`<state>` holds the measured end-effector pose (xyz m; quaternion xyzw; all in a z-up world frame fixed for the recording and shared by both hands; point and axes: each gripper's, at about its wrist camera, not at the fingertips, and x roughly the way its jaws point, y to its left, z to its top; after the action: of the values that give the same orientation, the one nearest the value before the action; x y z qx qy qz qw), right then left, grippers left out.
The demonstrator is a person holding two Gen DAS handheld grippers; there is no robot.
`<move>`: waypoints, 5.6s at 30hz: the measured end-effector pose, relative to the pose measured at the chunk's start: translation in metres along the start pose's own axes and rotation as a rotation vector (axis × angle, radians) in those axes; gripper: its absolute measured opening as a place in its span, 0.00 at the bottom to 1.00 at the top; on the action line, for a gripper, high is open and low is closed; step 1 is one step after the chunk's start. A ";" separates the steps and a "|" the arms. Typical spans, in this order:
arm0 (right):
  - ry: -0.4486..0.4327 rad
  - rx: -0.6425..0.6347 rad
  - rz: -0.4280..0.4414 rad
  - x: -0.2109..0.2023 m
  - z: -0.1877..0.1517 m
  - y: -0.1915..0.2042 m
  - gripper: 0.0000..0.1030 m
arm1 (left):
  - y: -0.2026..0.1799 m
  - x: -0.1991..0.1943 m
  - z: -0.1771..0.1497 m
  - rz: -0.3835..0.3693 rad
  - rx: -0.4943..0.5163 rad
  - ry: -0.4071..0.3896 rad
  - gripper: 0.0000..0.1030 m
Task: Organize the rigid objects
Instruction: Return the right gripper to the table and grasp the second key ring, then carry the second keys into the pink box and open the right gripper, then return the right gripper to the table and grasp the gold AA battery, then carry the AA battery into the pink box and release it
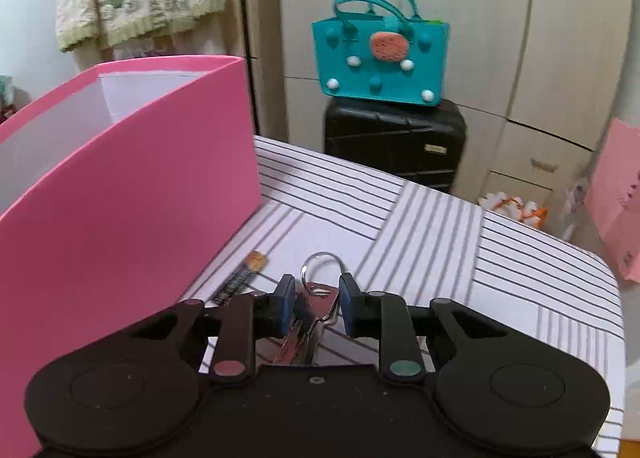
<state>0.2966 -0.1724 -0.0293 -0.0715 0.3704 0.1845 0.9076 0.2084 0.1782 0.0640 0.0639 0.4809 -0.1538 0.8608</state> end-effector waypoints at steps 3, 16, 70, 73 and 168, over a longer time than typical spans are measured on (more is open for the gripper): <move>-0.033 0.089 0.022 -0.006 0.002 -0.011 0.07 | 0.000 0.000 0.000 -0.003 -0.002 0.001 0.13; 0.002 0.240 0.140 -0.035 -0.006 -0.024 0.05 | 0.001 -0.002 -0.001 -0.021 0.002 0.008 0.13; 0.205 0.003 0.509 -0.025 0.075 0.160 0.12 | 0.000 0.000 0.007 -0.045 0.091 0.051 0.13; 0.170 -0.004 0.483 -0.039 0.079 0.152 0.14 | 0.003 0.000 0.008 -0.055 0.078 0.049 0.14; 0.039 -0.008 0.328 -0.114 0.058 0.127 0.11 | 0.006 -0.003 -0.004 -0.049 -0.005 -0.037 0.13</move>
<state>0.2096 -0.0717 0.0928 -0.0172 0.3936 0.3305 0.8576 0.2056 0.1856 0.0643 0.0468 0.4667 -0.1748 0.8657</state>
